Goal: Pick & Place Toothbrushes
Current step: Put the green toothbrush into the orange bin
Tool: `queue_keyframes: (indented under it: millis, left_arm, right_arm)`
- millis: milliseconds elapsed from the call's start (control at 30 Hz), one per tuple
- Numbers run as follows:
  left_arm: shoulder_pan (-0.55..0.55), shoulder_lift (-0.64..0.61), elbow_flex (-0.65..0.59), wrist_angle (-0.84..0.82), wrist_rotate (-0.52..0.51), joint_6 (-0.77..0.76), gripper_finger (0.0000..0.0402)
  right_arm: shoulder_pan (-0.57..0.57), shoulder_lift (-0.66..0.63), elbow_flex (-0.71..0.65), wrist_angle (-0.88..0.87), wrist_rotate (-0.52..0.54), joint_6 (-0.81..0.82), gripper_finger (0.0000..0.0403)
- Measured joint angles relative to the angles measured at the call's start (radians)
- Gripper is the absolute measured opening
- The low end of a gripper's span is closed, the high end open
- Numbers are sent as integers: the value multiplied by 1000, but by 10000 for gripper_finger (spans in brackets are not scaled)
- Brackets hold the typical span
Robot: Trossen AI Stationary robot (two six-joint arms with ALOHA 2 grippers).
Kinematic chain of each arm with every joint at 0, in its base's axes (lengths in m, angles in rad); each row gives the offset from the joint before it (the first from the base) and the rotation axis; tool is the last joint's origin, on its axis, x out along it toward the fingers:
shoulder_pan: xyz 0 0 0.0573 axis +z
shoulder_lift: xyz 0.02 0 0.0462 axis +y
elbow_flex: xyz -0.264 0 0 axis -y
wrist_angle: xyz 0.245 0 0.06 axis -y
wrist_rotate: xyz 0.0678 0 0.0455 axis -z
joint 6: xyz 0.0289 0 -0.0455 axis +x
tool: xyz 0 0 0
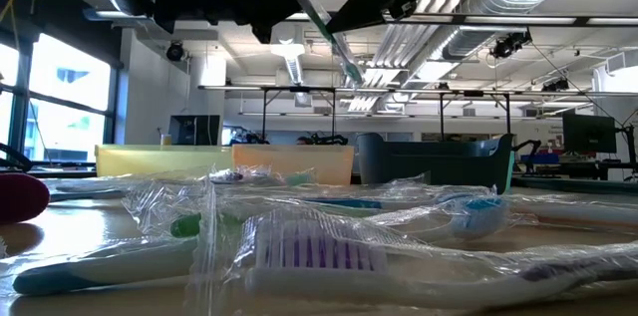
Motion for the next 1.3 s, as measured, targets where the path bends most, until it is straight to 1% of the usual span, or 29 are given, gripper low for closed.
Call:
queue_keyframes:
  millis: [200, 400, 733, 833, 933, 1200, 1300]
  left_arm:
    - [0, 0, 0, 15, -3, -7, 57]
    - [0, 0, 0, 14, -4, -7, 27]
    - [0, 0, 0, 13, -4, -7, 24]
    - [1, 0, 0, 13, -6, -7, 24]
    - [1, 0, 0, 13, -5, -7, 24]
    - [1, 0, -1, 14, -8, -7, 24]
    - [1, 0, -1, 10, -8, -7, 24]
  right_arm:
    - [0, 0, 0, 0, 0, 0, 4]
    - [0, 0, 0, 0, -3, 1, 4]
    - [0, 0, 0, -1, -3, 2, 4]
    - [1, 0, 0, -1, -2, 3, 11]
    - [10, 0, 0, -1, -1, 3, 32]
    - [34, 0, 0, -1, 5, 9, 145]
    - [50, -35, 0, -37, 5, 43, 171]
